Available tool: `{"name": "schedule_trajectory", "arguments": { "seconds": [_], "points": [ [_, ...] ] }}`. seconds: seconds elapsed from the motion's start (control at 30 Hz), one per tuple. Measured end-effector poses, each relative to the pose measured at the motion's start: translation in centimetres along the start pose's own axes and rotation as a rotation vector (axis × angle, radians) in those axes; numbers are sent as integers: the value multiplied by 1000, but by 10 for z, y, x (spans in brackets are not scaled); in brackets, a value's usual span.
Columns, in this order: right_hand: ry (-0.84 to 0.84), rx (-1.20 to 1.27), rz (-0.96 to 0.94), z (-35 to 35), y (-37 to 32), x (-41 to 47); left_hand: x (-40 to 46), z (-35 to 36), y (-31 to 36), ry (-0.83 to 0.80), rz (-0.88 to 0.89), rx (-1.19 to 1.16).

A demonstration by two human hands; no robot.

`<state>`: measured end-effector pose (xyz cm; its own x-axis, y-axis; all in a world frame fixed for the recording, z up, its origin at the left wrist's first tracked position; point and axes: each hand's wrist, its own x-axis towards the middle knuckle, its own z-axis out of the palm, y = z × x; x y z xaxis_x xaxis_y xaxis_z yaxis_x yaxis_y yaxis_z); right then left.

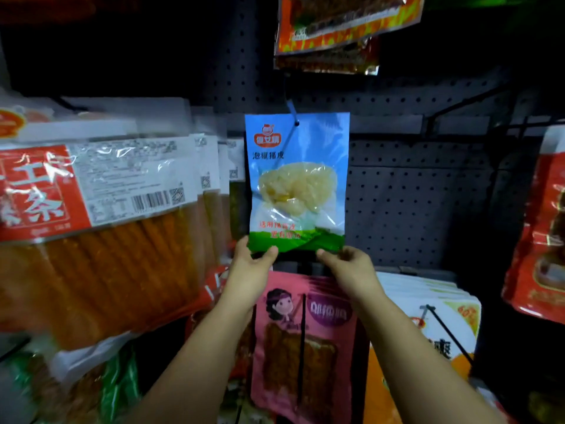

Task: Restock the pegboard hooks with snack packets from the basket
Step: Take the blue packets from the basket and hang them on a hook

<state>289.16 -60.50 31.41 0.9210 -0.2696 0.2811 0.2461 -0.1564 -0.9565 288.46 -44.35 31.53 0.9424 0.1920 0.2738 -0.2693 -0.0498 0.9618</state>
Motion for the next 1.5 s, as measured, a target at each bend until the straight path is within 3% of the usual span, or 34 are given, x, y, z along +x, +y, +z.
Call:
{"name": "schedule_trajectory", "arguments": {
  "seconds": [0.1, 0.2, 0.43, 0.7, 0.9, 1.13, 1.5],
  "points": [
    [41, 73, 58, -6, 1, -38, -35, -14, -7, -65, -50, -123],
    [80, 158, 0, -21, 2, -93, -79, -33, -10, -133, 30, -124],
    [190, 61, 30, -92, 49, -246, -206, -42, -25, -454, 169, -60],
    [465, -114, 390, -192, 133, -427, -342, 14, -133, -895, -95, 149],
    [593, -189, 695, -275, 221, -517, -434, 95, -238, -1076, -278, 300],
    [496, -269, 1081, -375, 388, -579, -554, 204, -406, -1081, -616, 425],
    [204, -545, 1268, -457, 730, -637, -691, 306, -703, -965, -926, 606]
  ]
}}
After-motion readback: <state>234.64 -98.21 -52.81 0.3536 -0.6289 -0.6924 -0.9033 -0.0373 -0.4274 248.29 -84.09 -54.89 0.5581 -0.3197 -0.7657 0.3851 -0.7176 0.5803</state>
